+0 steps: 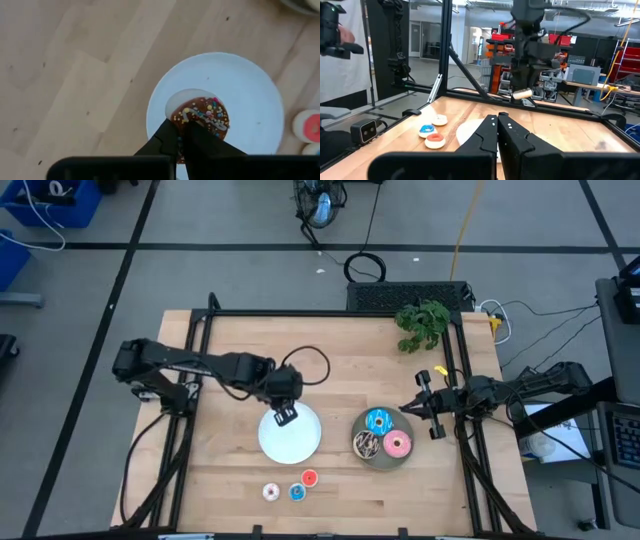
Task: Pick & Place donuts
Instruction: Put the small brown donut on the white plate
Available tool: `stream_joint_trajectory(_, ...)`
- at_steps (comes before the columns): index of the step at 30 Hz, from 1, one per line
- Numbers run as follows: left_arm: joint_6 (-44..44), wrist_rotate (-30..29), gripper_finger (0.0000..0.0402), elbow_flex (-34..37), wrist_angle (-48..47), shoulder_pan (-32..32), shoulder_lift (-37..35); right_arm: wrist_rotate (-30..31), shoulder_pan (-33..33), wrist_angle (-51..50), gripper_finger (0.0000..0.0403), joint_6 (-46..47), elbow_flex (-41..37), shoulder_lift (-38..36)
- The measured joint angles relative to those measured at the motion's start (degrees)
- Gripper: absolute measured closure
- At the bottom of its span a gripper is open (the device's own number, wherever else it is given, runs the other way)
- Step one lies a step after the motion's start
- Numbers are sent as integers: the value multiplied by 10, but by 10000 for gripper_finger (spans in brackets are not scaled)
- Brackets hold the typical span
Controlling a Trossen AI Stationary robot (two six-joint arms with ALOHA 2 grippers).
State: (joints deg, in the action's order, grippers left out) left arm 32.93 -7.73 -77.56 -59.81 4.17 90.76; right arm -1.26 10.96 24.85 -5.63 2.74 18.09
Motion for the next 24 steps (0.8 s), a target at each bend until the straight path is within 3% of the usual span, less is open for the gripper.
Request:
stream_joint_trajectory(8, 6, 47, 376, 85, 81, 2, 0, 0, 0, 1, 403, 0, 0, 0)
stream_joint_trajectory(15, 77, 55, 394, 146, 161, 2, 0, 1, 0, 1, 403, 2, 0, 0)
stream_joint_trajectory(24, 66, 56, 377, 184, 216, 6, 0, 1, 0, 1, 403, -2, 0, 0)
